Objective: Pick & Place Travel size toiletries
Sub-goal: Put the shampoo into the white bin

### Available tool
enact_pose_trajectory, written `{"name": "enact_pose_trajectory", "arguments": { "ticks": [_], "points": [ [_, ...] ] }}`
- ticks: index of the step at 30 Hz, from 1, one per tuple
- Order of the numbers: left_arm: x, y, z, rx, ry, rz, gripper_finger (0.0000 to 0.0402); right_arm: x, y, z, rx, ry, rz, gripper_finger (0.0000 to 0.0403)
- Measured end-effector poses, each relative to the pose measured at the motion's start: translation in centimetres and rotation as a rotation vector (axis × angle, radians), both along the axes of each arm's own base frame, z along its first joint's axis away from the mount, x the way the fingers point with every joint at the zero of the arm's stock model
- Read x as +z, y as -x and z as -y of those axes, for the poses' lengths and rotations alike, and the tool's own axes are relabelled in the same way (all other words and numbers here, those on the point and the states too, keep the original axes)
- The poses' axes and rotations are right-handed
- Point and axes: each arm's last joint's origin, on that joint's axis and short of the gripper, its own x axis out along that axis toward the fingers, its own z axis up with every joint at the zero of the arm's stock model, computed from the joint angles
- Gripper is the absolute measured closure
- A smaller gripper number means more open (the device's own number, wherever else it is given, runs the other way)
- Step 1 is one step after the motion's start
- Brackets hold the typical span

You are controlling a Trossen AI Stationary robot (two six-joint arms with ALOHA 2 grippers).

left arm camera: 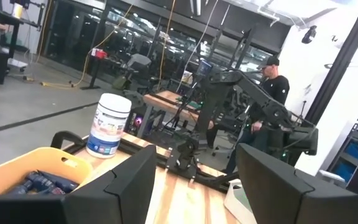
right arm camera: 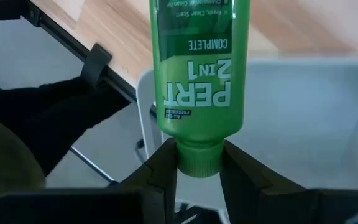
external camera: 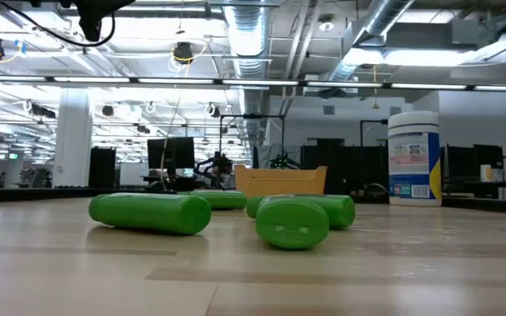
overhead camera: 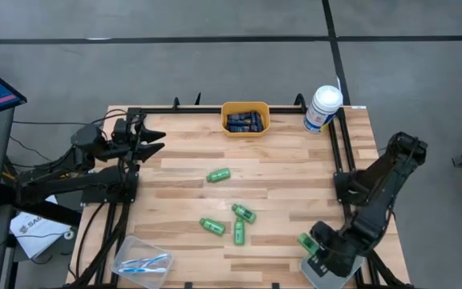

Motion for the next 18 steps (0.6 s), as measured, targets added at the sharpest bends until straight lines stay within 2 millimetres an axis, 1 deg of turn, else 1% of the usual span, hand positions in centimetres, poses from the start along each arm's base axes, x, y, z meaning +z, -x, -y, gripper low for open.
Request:
{"name": "enact_pose_trajectory", "arguments": {
  "ticks": [3, 5, 7, 10, 15, 18],
  "points": [
    [0.0, 0.0, 0.0, 0.007, -0.045, -0.010, 0.0184, 0.0, 1.2, -0.9, -0.040, -0.024, -0.026, 0.0321],
    [-0.5, -0.2, -0.1, 0.009, -0.064, -0.024, 0.0184, -0.2, 1.7, -1.4, -0.057, -0.030, -0.043, 0.0321],
    [-1.5, -0.4, -0.2, 0.009, -0.054, -0.052, 0.0184, -0.5, 2.0, -2.0, -0.058, -0.043, -0.062, 0.0321],
    [-3.6, -0.9, -0.3, 0.002, -0.001, -0.098, 0.0184, -1.1, 2.5, -3.1, -0.035, -0.066, -0.100, 0.0321],
    [-6.5, -1.6, -0.5, -0.006, 0.044, -0.114, 0.0184, -2.5, 2.6, -4.5, -0.039, -0.072, -0.142, 0.0321],
    [-7.7, -1.8, -0.6, -0.007, 0.046, -0.107, 0.0184, -3.5, 2.3, -5.1, -0.038, -0.064, -0.150, 0.0308]
  ]
}}
